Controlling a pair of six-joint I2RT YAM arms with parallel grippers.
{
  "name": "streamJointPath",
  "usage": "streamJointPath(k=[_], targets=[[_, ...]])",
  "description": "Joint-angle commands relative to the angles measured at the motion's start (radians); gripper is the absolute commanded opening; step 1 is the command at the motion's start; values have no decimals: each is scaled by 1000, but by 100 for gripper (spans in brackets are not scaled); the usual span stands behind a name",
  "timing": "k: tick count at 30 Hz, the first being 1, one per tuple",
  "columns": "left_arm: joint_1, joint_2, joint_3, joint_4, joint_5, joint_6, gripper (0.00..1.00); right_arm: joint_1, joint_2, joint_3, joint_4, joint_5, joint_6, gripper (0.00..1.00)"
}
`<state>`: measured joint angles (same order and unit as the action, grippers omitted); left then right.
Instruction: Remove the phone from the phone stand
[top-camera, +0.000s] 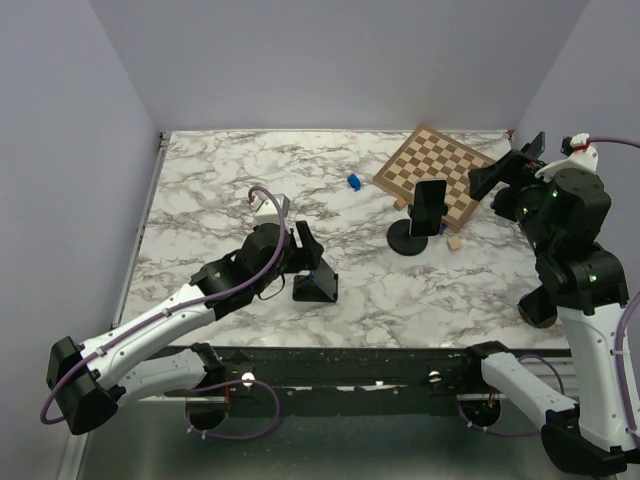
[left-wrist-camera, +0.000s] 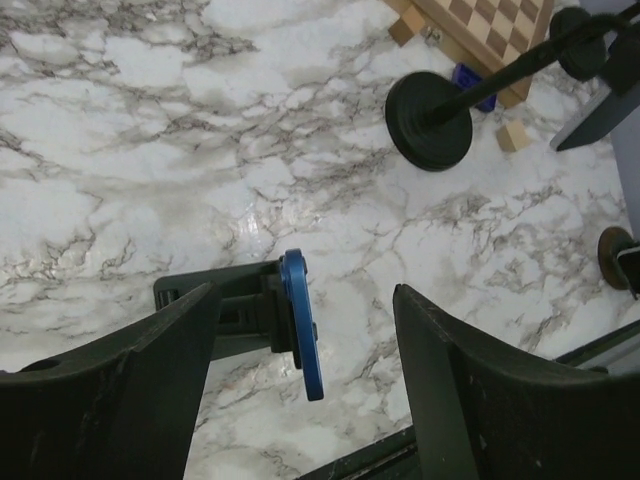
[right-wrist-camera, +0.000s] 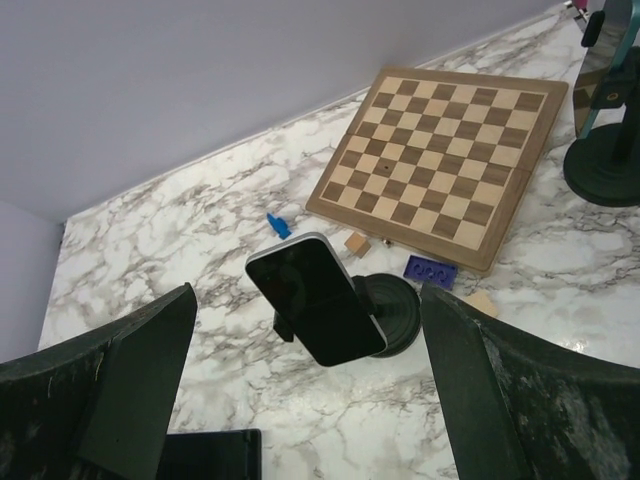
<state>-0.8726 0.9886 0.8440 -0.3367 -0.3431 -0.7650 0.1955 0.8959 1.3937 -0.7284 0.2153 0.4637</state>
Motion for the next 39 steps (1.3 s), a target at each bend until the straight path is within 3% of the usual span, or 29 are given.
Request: streamJointPath(k=[1,9,12,18,39], targets=[[-7,-21,-65,27,133,61,77,5,-36,-65,48,-78,5,100],[-8,-36,-105,34,221,62,51,5,-35,-110,64,-93,2,100],[-8,-26,-108,42,239,69,49,4,-51,-139,71,-90,2,100],[-8,23,-54,1,224,105,36,5,-75,-194,92,-101,5,100],[-55,170,84,-158,95,43,34,5,-89,-327,140,-154,15,100]])
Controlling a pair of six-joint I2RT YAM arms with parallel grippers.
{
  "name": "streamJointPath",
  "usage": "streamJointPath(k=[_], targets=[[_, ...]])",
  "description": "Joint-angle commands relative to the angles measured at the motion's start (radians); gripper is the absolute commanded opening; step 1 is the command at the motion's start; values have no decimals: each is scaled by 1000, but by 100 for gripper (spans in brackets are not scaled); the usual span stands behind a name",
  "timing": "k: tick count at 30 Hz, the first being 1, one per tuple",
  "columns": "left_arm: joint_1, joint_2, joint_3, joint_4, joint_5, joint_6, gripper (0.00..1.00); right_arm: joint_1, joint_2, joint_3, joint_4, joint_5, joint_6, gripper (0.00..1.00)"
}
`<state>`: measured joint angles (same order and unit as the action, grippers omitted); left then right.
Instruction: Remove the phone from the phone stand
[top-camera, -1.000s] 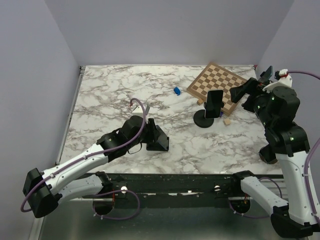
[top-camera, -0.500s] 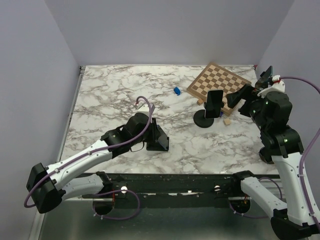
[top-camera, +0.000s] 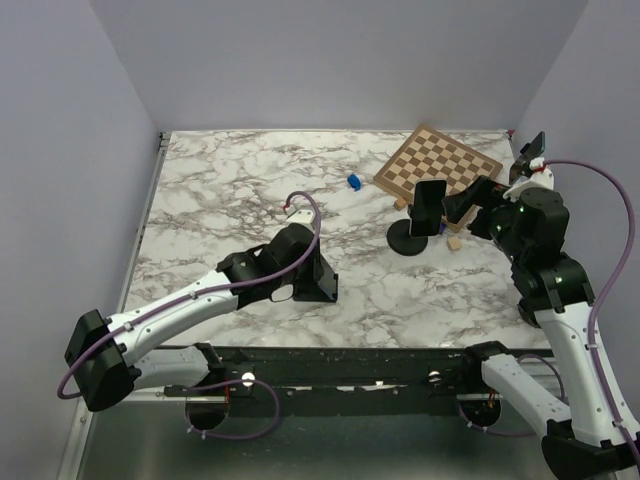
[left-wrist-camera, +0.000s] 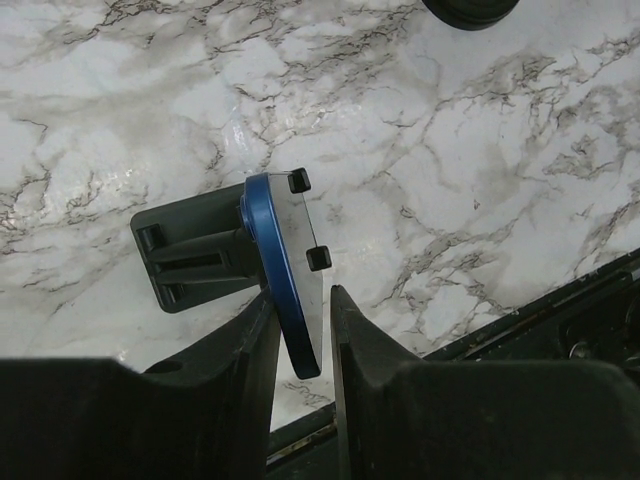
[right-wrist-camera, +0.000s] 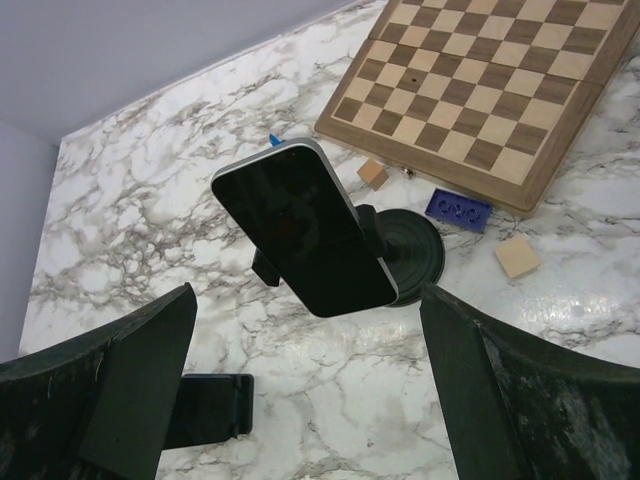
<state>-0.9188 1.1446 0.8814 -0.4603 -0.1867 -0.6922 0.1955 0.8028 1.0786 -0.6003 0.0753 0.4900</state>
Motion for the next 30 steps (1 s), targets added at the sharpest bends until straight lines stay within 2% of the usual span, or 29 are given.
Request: streamJointPath(k=[1,2,5,7,14,18,23,30], targets=[[-10,13,47,-33,-64,-33,33,5,4,-15,10,-9,-14,100],[-12,12,47,-29,-67,-36,31,4,2,-19,8,-8,-18,100],[-12,19,59,-32,-63,-41,7,5,-3,-40,10,-3,-32,100],[-14,21,72,-41,-64,-45,0,5,-8,-53,12,10,-43,100],[-16,-37,114,-75,-93,-40,0,5,-41,-83,28,61,-57,100],[-15,-110,128,-55,-108,18,0,4,-58,-98,44,55,-61,100],[-14,-212,111,42,-54,146,0,5,-56,-100,42,49,-60,100],[54,-296,149,28,25,212,0,5,-58,-111,44,56,-59,100]])
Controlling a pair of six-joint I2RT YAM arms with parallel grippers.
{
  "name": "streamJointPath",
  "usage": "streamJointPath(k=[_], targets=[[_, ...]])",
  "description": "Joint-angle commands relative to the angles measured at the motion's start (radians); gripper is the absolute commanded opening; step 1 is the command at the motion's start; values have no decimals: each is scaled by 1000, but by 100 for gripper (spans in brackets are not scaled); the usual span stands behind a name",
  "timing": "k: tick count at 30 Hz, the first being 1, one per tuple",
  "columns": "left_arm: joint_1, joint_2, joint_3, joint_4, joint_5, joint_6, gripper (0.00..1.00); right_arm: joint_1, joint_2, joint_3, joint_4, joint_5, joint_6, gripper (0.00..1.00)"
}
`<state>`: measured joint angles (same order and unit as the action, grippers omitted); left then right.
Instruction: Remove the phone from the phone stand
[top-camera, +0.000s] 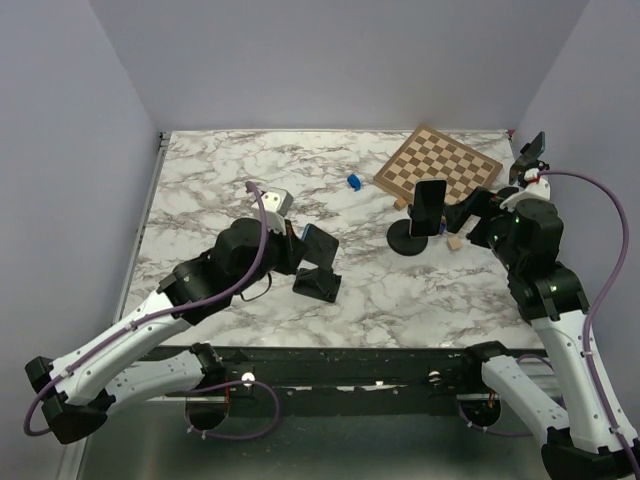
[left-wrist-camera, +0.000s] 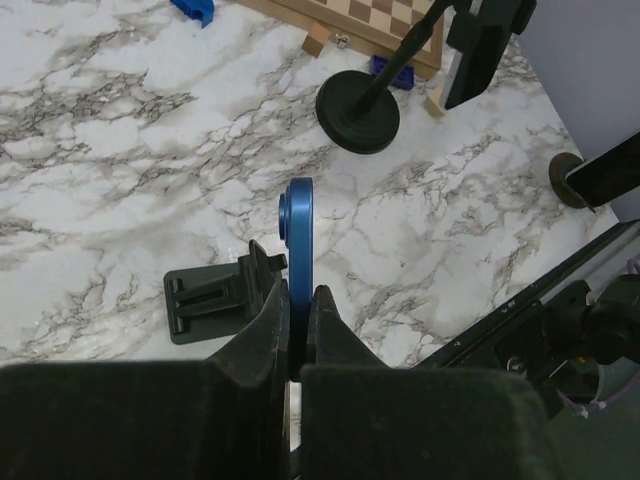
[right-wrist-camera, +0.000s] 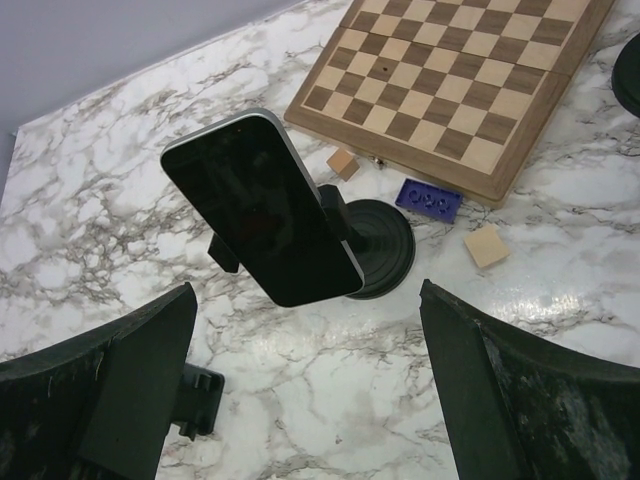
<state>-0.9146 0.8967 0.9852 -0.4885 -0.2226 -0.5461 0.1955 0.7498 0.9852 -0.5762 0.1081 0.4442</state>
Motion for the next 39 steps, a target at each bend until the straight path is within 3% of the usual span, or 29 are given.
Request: streamJointPath(k=[1,6,11,20,24,26,30,33,36,39], targets=[[81,-64,44,58,85,63,0,5,-5,-18,19,22,-12,100],[383,-132,-3,122,312,2,0,4,1,-2,10,11,-2,100],[651,-119,-25,191,450,-99,0,5,19,27,-8,-15,5,100],[1025,1,-223,467,462,-438,0,5,13,23,-41,-13,10,100],[1128,105,-283,711,459,-473,0,5,19,34,-55,-21,15,100],[1170,197,-247,738,462,-457,0,5,25,38,-59,-28,21,100],[1262,461,-129,830,695,-516,0,4,45,44,-67,-60,39,100],[1279,650,4,825,772,-491,0,5,66,43,-58,-116,56,100],[1292,782,28,973,811,-524,0,5,87,49,-50,-188,75,100],[1299,854,59,1004,787,-519,0,5,84,48,-37,-218,94,100]])
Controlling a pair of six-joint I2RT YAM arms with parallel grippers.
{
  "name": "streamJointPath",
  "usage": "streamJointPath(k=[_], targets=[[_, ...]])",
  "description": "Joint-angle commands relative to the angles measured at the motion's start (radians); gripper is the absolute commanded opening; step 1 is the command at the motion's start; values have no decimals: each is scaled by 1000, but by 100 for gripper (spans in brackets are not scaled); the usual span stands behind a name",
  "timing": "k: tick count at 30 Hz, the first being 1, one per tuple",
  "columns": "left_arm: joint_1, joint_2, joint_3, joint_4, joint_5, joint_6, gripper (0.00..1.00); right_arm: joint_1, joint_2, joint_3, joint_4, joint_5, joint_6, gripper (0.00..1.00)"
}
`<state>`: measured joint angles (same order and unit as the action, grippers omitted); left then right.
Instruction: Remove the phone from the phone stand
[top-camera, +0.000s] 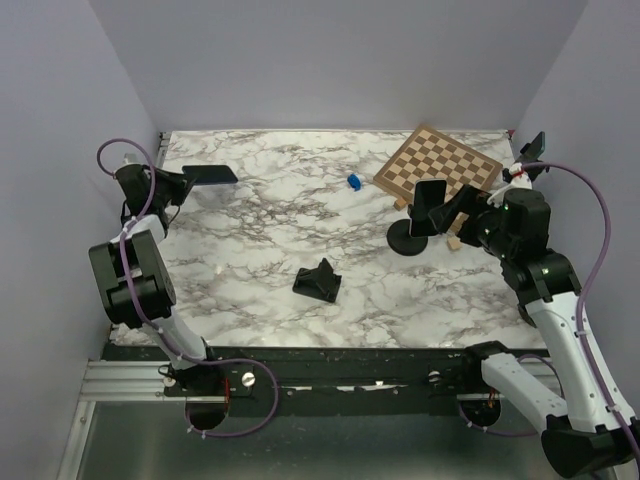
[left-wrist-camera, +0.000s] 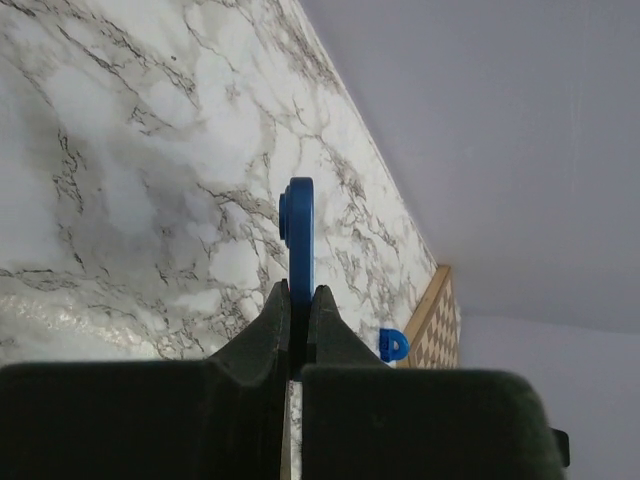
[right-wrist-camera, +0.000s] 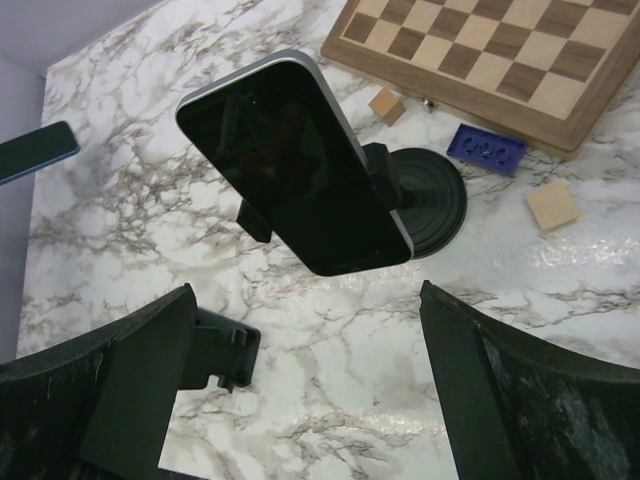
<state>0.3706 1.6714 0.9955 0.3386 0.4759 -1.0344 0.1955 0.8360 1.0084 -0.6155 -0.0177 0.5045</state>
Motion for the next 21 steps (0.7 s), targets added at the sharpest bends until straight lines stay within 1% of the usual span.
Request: streamJointPath(k=[1,3,5,8,9,11,14,18,21], targets=[[21,102,59,198,90,-32,0,5,-8,21,10,-100,40,100],[33,150,84,205,85,-38,0,4,-21,16,22,-105,49,100],[48,202,94,220,88,-82,0,4,-26,18,26,-109,59,100],[68,269,84,330,114,-158,0,4,-30,24,25,-109,67,100],[72,284,91,331,119,-154,0,5,-31,25,25,-108,73,100],[74,290,111,284,113,-119,0,5,-31,27,26,-108,83,100],[78,289,152,132,76,-45,0,4,-32,25,32,-119,97,100],[82,312,173,84,77,-23,4,3,-35,21,30,-126,106,100],[85,333,205,15,81,-2,6,5,-41,22,20,-123,107,100]])
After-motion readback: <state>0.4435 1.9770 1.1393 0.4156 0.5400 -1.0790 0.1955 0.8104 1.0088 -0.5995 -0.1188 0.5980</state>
